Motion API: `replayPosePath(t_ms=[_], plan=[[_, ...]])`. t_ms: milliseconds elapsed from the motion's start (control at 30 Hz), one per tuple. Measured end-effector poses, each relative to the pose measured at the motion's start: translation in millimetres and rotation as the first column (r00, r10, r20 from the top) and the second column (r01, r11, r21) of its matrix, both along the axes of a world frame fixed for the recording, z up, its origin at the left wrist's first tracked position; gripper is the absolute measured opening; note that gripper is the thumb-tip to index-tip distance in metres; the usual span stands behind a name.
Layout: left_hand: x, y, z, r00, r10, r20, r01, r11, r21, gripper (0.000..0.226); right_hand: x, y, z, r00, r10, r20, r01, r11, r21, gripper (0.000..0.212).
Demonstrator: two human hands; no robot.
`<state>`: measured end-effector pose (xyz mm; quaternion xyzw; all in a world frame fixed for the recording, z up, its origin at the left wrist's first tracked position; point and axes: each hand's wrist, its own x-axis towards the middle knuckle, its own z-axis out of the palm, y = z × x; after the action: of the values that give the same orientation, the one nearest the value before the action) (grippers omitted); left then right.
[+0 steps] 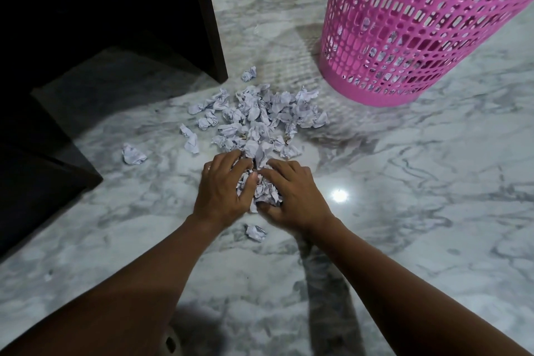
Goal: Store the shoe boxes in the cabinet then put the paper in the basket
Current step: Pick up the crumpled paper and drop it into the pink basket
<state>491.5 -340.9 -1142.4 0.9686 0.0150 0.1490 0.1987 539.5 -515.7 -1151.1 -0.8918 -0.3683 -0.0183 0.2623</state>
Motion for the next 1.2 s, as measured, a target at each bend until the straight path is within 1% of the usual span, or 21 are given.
replayPosePath(t_ms=[133,200,267,367,500,567,700,800,900,1000,1100,1200], plan=[[0.8,0.2,3.2,1.0,-0.019,0.024,0.019,1.0,-0.02,0.031,1.2,2.4,-1.7,1.0,-0.011,0.005,0.011,0.998,0.068,0.064],[1.2,0.1,4.9,0.999,-0.035,-0.004,0.035,0.999,-0.038,0.041,2.3,2.6,-1.7,1.0,-0.007,0.004,0.007,0.996,0.084,0.069],[2.9,0.0,6.1,0.999,-0.034,-0.033,0.032,0.999,-0.039,0.046,3.4,2.3,-1.4,1.0,-0.012,0.001,0.012,0.995,0.1,0.067],[4.6,-1.9,6.6,0.999,-0.001,-0.045,0.0,1.0,-0.017,0.039,4.5,1.9,-1.6,0.999,-0.028,-0.016,0.03,0.993,0.112,0.056],[5.1,-3.8,3.4,0.996,0.039,-0.082,-0.036,0.999,0.032,0.036,6.1,-0.3,-1.8,0.998,-0.041,-0.039,0.046,0.989,0.138,0.049],[5.8,-3.2,2.2,0.997,0.031,-0.077,-0.027,0.999,0.048,0.036,6.3,-1.8,-1.2,0.997,-0.049,-0.061,0.058,0.984,0.168,0.05],[8.9,-3.3,0.0,1.0,-0.024,-0.001,0.024,0.997,0.074,0.036,8.3,-3.0,0.8,0.989,-0.069,-0.13,0.094,0.976,0.198,0.056],[9.4,-9.3,2.2,0.998,-0.032,0.056,0.029,0.998,0.051,0.026,11.4,-1.7,4.1,0.984,-0.07,-0.166,0.105,0.972,0.21,0.052],[9.3,-16.0,7.9,0.999,-0.015,0.043,0.013,0.999,0.033,0.015,11.1,-1.2,12.1,0.975,-0.083,-0.206,0.133,0.961,0.242,0.047],[10.6,-17.5,13.6,0.999,-0.039,0.01,0.039,0.999,-0.008,0.019,8.2,-2.3,19.4,0.963,-0.103,-0.249,0.172,0.947,0.272,0.044],[13.0,-17.0,22.3,0.997,-0.068,-0.031,0.065,0.994,-0.085,0.026,8.3,-3.8,27.4,0.925,-0.16,-0.345,0.255,0.933,0.252,0.042],[21.3,-15.5,36.9,0.997,-0.071,-0.031,0.065,0.984,-0.164,0.024,12.8,-7.4,43.2,0.92,-0.187,-0.345,0.28,0.928,0.244,0.039]])
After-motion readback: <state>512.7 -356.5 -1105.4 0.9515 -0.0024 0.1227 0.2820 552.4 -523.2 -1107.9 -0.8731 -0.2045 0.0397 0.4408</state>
